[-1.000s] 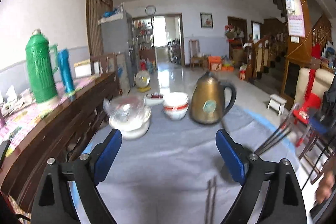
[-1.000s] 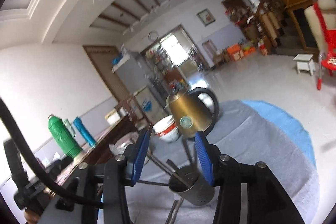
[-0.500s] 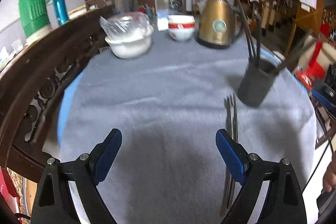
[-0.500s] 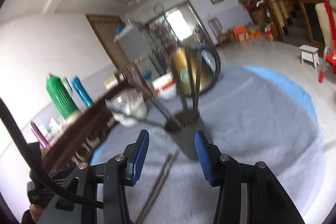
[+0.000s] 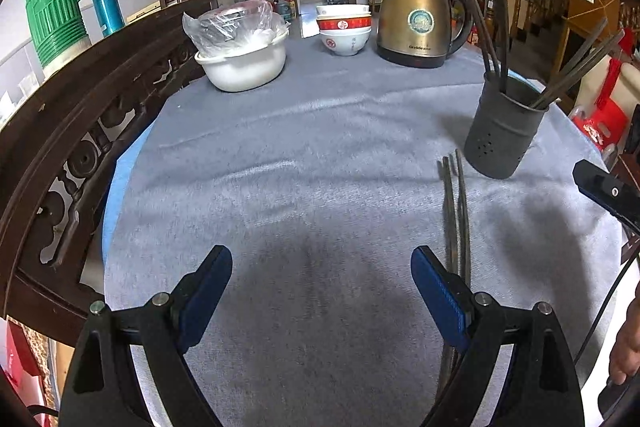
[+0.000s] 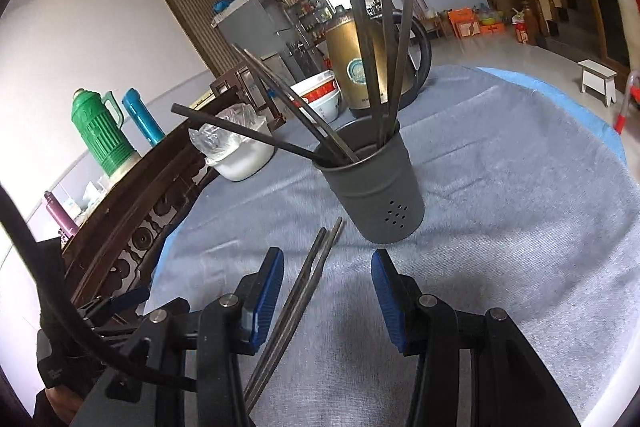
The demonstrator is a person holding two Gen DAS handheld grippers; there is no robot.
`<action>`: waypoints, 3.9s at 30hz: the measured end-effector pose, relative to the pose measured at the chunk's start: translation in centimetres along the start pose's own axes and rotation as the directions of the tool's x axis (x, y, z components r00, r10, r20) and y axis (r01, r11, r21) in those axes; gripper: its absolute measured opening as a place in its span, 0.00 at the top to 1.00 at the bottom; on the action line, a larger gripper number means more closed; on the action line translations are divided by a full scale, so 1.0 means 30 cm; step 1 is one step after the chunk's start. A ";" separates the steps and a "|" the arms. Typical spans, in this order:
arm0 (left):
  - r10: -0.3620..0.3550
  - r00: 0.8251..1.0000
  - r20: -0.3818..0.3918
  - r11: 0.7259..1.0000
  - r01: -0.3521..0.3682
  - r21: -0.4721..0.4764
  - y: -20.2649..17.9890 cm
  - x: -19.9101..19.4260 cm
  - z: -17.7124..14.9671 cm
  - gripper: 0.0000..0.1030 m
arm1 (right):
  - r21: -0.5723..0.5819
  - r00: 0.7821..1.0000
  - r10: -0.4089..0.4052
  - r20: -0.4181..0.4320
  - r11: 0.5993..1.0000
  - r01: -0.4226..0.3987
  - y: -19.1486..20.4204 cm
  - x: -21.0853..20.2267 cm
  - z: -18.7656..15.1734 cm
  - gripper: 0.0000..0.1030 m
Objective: Organize utensils
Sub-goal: 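Move both open tools back to the last chopsticks on the cloth, then grasp a chopstick with the left tool while the right tool grasps the other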
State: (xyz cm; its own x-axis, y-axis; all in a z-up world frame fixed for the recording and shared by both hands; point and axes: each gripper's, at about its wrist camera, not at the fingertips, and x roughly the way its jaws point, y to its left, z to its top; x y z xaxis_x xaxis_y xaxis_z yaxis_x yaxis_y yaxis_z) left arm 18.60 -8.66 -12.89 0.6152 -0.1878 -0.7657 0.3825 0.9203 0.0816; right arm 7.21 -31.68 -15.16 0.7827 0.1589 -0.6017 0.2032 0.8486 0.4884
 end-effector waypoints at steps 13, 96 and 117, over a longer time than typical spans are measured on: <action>0.008 0.999 -0.038 0.999 -0.006 0.046 -0.047 0.046 -0.003 0.12 | 0.033 0.999 -0.009 -0.034 0.999 0.011 -0.033 0.051 -0.003 0.52; -0.275 0.933 -0.230 0.953 0.233 -0.192 0.071 0.216 -0.024 0.46 | -0.271 0.850 -0.178 -0.495 0.962 0.044 0.104 0.285 -0.105 0.87; -0.107 0.960 -0.257 0.994 0.106 -0.019 -0.030 0.247 0.033 0.41 | -0.028 0.909 -0.133 -0.396 0.991 0.133 0.012 0.415 0.021 0.86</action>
State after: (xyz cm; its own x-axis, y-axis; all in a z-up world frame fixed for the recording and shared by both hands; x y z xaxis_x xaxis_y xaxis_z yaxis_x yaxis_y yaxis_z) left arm 23.50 -11.23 -18.00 0.3723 -0.1909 -0.9083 0.4322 0.9017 -0.0124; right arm 17.42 -29.73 -22.08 0.4513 0.2314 -0.8619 0.2885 0.8761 0.3863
